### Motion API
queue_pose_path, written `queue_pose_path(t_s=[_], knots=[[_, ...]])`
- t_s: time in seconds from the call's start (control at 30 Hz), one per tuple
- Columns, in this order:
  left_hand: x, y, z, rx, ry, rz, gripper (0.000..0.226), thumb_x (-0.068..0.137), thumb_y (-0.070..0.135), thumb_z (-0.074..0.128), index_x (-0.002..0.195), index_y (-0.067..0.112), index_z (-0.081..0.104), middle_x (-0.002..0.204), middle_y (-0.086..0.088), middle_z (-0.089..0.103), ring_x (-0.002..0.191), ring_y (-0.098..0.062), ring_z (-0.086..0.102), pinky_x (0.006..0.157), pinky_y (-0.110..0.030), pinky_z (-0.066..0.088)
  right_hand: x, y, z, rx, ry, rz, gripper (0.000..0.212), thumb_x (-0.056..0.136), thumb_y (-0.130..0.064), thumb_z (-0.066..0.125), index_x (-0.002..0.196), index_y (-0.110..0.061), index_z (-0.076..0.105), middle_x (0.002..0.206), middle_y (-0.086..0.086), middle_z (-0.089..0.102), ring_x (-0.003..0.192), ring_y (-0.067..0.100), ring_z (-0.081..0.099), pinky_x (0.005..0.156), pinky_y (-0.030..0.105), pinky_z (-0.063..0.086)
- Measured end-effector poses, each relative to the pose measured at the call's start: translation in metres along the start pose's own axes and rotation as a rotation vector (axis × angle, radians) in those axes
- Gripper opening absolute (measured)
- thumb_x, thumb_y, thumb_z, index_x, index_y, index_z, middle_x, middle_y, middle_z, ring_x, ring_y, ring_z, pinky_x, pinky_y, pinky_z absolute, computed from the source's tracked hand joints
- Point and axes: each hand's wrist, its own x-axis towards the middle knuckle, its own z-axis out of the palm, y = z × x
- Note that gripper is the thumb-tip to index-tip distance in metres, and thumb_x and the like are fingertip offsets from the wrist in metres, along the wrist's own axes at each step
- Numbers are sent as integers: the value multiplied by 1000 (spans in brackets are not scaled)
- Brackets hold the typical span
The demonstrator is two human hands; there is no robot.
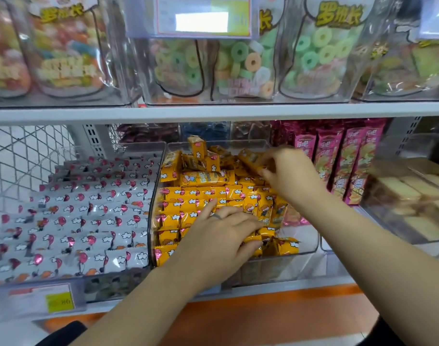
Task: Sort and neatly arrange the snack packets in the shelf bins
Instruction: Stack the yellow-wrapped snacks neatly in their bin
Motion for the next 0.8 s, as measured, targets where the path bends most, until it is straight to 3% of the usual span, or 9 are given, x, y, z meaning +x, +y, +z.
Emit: queue_pose_path(t_s=[0.13,0.17,0.27,0.3,0.4,0.5,0.6,0.7,0.8], knots=[[0,0,-2,10,-30,-7,65,85,59,10,134,37,47,137,21,47,134,-3,31,113,-33,-5,-28,14,-29,141,75,135,16,82,-17,67,97,-18,65,83,-4,63,76,16,60,70,29,48],[0,0,-2,15,-40,-12,68,83,59,8,135,38,45,138,22,45,134,-2,29,113,-32,-7,-36,17,-33,317,81,230,18,82,-15,68,100,-14,64,81,-5,62,76,15,61,70,30,50],[0,0,-3,12,-61,-35,70,82,61,5,137,39,42,139,24,43,134,1,26,113,-32,-8,-58,17,-40,1255,78,606,30,86,-4,61,116,-4,57,93,12,65,81,20,67,65,25,57],[1,0,-2,18,-68,-40,69,82,61,5,137,40,41,139,25,42,134,2,25,113,-32,-8,-62,17,-41,1461,77,677,32,87,-2,58,118,-3,55,96,15,66,82,21,68,63,24,57],[1,0,-2,31,-88,-42,69,81,62,3,138,42,39,139,28,40,133,5,22,114,-32,-7,-62,13,-47,1647,-39,661,34,86,4,54,119,1,52,92,12,67,80,17,68,65,27,58],[1,0,-3,31,-96,-48,71,80,62,2,138,42,38,139,28,40,134,6,21,115,-33,-7,-61,9,-45,1429,-127,578,30,84,8,57,112,-1,55,95,13,55,76,17,65,65,24,57],[1,0,-3,29,-98,-49,72,79,63,2,138,42,38,140,27,40,134,6,20,114,-31,-8,-64,6,-35,908,-132,387,22,80,-3,67,99,-11,61,80,4,59,71,13,60,69,25,54],[1,-1,-4,20,-92,-34,66,83,61,7,137,41,41,140,25,41,134,4,24,115,-34,-5,-67,1,-25,420,-23,85,25,76,-19,74,98,-22,61,77,-17,58,70,-2,56,65,6,41],[1,0,-4,22,-77,-32,60,87,58,13,134,39,46,138,20,42,130,-3,36,113,-35,-2,-68,-3,-15,197,-18,-6,36,77,-30,75,107,-17,60,85,-12,55,80,9,54,67,18,42]])
